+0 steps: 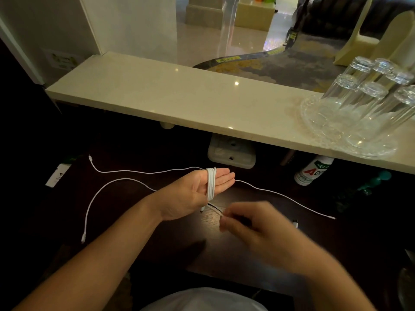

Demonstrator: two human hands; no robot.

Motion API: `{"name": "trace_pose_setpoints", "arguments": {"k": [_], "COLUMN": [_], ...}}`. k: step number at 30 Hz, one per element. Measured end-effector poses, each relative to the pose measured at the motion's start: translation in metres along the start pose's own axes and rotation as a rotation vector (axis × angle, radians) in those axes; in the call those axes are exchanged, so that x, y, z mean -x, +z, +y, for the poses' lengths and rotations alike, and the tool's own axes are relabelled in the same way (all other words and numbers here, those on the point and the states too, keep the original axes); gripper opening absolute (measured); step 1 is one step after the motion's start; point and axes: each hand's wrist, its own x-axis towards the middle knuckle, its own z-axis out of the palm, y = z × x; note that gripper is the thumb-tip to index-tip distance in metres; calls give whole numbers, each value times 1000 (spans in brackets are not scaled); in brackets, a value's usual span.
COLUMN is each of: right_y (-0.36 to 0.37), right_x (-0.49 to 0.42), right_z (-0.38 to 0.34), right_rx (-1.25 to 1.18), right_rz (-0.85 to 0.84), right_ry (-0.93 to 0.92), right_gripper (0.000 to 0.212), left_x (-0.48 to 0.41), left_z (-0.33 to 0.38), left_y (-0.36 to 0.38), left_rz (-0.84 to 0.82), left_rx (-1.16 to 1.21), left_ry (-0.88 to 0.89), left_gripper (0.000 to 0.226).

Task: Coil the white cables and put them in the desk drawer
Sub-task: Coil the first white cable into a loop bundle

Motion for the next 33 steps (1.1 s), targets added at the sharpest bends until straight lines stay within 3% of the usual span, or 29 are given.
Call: {"name": "trace_pose_setpoints", "arguments": {"k": [5,10,12,16,21,23,25,29,33], "right_y": [-64,-88,-87,-57,3,30,53,76,72], "right_x": [-20,-65,-81,-91,-74,-62,-50,-30,-14], "right_z": [-31,-21,-3,38,73,74,67,49,41], "right_rx": [283,202,23,-574,-1119,-1219,-1334,-1655,-1554], "right_rz": [-24,-119,-166,-244,-258,-192,-155,-113,39], "right_ry": [-193,-240,-226,-112,25,165,190,108,145], "right_gripper": [15,16,17,13,10,24,37,18,16], "left_x": [4,14,17,26,28,28,26,21,15], "left_z": [-1,4,6,11,14,14,13,11,7], "left_y": [14,29,32,36,33,28,25,18,16], "left_rz": [-125,-228,-267,-366,-374,-369,-371,-312,-295], "left_rx": [-55,50,153,372,464,461,459,413,456], "left_ry": [-16,-8,22,101,141,145,147,151,124], "left_gripper": [66,77,79,86,86,86,84,81,82]}}
